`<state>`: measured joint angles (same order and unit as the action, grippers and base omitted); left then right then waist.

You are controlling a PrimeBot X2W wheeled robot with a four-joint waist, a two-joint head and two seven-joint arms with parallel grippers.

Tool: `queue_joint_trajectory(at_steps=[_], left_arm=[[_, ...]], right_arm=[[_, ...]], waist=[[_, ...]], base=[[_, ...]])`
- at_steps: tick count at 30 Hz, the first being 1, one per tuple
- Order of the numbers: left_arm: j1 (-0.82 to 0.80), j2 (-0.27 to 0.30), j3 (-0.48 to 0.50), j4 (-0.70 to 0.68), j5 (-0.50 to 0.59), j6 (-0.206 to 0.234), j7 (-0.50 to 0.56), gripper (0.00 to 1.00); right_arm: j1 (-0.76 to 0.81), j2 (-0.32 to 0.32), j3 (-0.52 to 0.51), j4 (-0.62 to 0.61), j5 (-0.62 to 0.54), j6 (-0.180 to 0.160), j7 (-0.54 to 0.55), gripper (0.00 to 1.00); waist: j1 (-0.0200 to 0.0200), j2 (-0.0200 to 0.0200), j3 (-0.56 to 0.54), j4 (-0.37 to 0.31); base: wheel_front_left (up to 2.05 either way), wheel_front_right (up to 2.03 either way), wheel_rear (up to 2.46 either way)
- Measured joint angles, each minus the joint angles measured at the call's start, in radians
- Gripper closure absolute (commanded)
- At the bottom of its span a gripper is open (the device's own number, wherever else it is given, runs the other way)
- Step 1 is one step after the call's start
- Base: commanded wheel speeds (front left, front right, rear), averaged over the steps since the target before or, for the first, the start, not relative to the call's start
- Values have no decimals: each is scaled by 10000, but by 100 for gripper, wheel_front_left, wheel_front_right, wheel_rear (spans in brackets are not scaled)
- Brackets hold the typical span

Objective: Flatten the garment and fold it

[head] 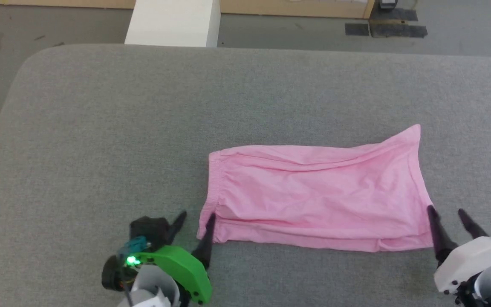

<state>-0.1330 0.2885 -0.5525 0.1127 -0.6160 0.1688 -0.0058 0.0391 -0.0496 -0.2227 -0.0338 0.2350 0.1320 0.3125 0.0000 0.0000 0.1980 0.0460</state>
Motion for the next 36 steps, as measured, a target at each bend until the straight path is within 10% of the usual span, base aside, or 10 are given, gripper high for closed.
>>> queue_joint_trajectory(at_steps=[12, 29, 30, 31, 34, 36], left_arm=[[-779, -58, 1499, 63, 1429, 8, -2468, 0], [-820, -1624, 4341, -217, 3540, -1804, -2522, 0], [-809, -1687, 4410, -174, 3572, -1879, -2522, 0], [-807, -1726, 4464, -142, 3616, -1942, -2522, 0], [-762, -1883, 4667, -94, 3864, -2096, -2522, 0], [-723, -1956, 4782, -36, 3956, -2184, -2522, 0]], right_arm=[[-1545, 0, -58, 832, -1122, 0, -767, 0], [-3850, -35, -777, 4420, -1120, 0, 2069, 0], [-3939, -54, -780, 4472, -1089, 0, 2326, 13], [-3982, -65, -729, 4479, -1039, 0, 2516, 52], [-4030, -205, -581, 4410, -612, -4, 2832, 100], [-4008, -196, -428, 4286, -408, -2, 2828, 100]], waist=[[0, 0, 27, 115], [0, 0, 326, 248], [0, 0, 325, 274], [0, 0, 324, 293], [0, 0, 323, 343], [0, 0, 333, 339]], base=[[0, 0, 0], [0, 0, 0], [0, 0, 0], [0, 0, 0], [0, 0, 0], [0, 0, 0]])
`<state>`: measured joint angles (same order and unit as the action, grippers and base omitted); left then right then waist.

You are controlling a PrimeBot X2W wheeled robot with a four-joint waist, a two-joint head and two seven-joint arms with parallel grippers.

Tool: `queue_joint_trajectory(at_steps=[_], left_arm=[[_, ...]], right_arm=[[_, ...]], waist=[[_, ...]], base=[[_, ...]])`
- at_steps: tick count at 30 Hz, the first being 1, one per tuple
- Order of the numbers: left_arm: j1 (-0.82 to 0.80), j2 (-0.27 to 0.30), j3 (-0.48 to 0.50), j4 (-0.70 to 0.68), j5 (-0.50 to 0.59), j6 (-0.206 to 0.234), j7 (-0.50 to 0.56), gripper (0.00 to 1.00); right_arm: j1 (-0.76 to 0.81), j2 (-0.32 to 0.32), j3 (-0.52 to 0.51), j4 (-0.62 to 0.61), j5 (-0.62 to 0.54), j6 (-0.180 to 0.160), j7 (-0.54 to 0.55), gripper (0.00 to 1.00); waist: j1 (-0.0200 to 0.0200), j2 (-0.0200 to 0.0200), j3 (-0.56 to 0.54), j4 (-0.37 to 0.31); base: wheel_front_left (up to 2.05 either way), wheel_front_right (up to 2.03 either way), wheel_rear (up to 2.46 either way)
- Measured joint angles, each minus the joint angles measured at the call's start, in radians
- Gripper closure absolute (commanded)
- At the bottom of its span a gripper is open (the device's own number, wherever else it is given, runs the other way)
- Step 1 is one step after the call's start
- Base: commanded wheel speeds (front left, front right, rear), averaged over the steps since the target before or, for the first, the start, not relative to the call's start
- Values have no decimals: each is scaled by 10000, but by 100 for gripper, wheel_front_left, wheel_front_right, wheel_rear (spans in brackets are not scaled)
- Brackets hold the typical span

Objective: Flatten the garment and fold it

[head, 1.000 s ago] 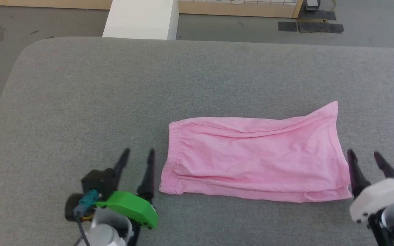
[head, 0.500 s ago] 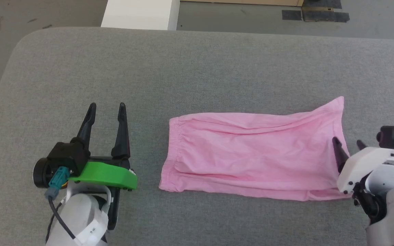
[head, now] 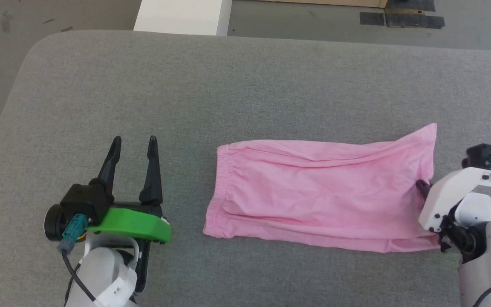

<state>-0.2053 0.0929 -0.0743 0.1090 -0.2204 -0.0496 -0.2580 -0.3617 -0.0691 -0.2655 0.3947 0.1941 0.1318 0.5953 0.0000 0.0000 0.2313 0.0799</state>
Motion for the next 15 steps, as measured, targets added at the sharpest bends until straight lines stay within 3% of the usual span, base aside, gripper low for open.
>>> queue_joint_trajectory(at_steps=[7, 15], left_arm=[[11, -146, 303, 163, 132, -213, 0, 0], [71, -280, 454, 295, 192, -378, 0, 0]], right_arm=[[519, 192, -73, -811, 228, 0, -382, 100], [1334, 201, -1628, -2324, -640, 2, -779, 100]], waist=[[0, 0, -1, -80], [0, 0, -70, -128]], base=[[0, 0, 0], [0, 0, 0]])
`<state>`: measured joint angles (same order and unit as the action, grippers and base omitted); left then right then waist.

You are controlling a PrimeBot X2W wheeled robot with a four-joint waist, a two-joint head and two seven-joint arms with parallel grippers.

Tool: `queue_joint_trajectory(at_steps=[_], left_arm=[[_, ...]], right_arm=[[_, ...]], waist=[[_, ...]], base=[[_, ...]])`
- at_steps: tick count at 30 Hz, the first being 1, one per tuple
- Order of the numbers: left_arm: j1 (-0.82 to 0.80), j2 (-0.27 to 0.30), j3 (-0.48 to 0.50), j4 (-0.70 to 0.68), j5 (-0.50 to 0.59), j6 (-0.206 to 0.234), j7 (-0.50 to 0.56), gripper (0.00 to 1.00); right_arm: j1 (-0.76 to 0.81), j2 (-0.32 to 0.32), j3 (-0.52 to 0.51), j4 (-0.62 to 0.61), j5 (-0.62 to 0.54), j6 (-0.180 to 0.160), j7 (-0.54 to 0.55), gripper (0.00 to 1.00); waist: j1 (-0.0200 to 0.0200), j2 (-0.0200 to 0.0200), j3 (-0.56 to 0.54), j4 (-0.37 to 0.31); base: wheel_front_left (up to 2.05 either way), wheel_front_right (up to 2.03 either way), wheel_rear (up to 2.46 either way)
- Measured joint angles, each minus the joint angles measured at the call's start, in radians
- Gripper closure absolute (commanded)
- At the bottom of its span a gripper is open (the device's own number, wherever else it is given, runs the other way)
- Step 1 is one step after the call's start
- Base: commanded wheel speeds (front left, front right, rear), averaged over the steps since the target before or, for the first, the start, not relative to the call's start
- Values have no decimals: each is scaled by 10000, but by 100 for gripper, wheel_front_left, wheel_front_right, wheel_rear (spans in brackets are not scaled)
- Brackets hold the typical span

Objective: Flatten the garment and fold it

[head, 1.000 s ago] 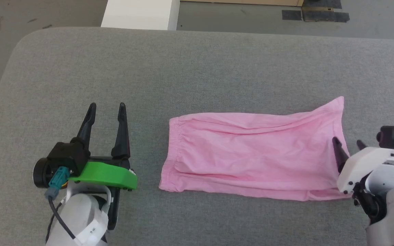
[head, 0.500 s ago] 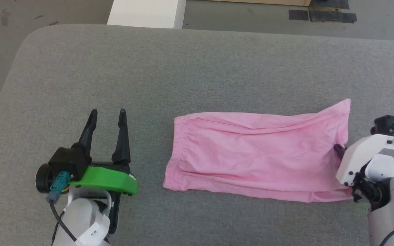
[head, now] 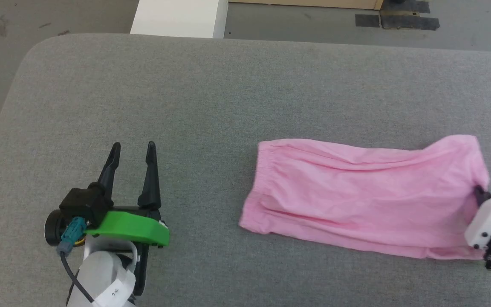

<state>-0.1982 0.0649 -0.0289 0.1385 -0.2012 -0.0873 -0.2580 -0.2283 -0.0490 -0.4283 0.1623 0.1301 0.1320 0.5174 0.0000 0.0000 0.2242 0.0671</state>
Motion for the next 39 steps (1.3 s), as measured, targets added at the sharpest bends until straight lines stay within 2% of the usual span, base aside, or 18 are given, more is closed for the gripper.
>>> queue_joint_trajectory(at_steps=[4, 7, 11, 16, 19, 23, 34, 35, 36, 39], left_arm=[[41, -23, 56, 52, 27, -19, 0, 0], [40, -40, 105, 77, 40, -59, 0, 0], [40, -54, 182, 88, 123, -100, 0, 0], [34, -73, 186, 102, 244, -132, 0, 0], [27, -82, 182, 138, 242, -146, 0, 0], [18, -94, 165, 146, 240, -159, -2, 0], [-42, -102, -29, 151, -98, -127, 0, 0], [-51, -102, -52, 155, -104, -121, -2, 0], [-59, -102, -71, 163, -111, -115, -2, 0], [-64, -102, -113, 207, -113, -81, -2, 0]], right_arm=[[387, -2, -261, -999, -437, 0, 107, 100], [627, -12, 79, -2059, -395, 0, 393, 100], [941, -10, 1419, -3743, -25, 0, 1049, 100], [1040, -13, 3615, -4867, -353, 0, 1814, 100], [859, -38, 4821, -4748, -577, 0, 1973, 100], [193, -42, 6029, -3948, -619, 0, 2008, 100], [-1242, -25, 7802, -991, 8, 0, 1705, 100], [-1320, -23, 7869, -786, 151, 0, 1584, 80], [-1382, -25, 7931, -652, 290, 0, 1496, 0], [-1451, -27, 8011, -493, 1064, 0, 1164, 0]], waist=[[0, 0, -30, -14], [0, 0, -47, -18], [0, 0, -54, -27], [0, 0, 0, 59], [0, 0, 51, 159], [0, 0, 138, 348], [0, 0, 408, 786], [0, 0, 424, 811], [0, 0, 432, 829], [0, 0, 395, 851]], base=[[0, 0, 0], [0, 0, 0], [0, 0, 0], [0, 0, 0], [0, 0, 0], [0, 0, 0], [0, 0, 0], [0, 0, 0], [0, 0, 0], [0, 0, 0]])
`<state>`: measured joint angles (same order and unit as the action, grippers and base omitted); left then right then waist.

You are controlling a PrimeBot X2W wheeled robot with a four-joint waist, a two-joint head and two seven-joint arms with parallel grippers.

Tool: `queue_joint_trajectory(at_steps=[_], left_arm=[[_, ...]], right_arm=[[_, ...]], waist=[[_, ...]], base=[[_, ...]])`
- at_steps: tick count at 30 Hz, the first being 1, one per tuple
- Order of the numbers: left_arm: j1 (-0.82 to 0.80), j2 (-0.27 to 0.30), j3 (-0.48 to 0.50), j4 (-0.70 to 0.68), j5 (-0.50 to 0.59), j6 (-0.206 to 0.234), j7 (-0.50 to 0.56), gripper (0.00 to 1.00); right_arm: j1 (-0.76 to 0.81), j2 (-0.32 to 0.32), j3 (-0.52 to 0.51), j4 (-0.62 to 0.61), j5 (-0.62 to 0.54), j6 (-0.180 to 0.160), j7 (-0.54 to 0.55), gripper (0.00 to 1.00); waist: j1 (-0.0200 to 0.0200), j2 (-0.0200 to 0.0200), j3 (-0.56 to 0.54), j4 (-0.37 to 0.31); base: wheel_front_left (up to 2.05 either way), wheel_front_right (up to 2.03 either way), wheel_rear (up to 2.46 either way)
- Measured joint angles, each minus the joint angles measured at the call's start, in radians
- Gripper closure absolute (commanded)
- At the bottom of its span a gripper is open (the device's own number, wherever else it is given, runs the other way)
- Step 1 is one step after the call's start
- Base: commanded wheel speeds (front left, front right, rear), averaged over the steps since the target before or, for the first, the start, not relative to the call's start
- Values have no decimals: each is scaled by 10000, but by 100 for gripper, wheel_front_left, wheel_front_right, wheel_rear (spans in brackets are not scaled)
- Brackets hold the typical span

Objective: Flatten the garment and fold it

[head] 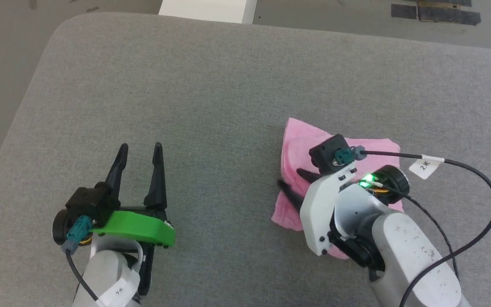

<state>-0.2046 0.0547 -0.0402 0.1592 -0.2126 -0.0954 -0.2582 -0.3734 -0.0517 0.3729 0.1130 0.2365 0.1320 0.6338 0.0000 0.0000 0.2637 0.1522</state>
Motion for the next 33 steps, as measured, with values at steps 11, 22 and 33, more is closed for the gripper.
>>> queue_joint_trajectory(at_steps=[11, 22, 33], left_arm=[[97, -10, 17, 56, 2, 10, 0, 0], [205, -13, 82, -58, 6, 8, 0, 0], [184, -13, 96, -102, 4, 8, 0, 0]], right_arm=[[583, 29, -1912, -1981, 2140, 0, -3530, 0], [2343, 4, -4541, -809, 1371, 0, -4157, 0], [2126, 17, -3797, 934, 1262, 0, -3375, 0]], waist=[[0, 0, -446, -274], [0, 0, -587, -780], [0, 0, -343, -664]], base=[[0, 0, 0], [0, 0, 0], [0, 0, 0]])
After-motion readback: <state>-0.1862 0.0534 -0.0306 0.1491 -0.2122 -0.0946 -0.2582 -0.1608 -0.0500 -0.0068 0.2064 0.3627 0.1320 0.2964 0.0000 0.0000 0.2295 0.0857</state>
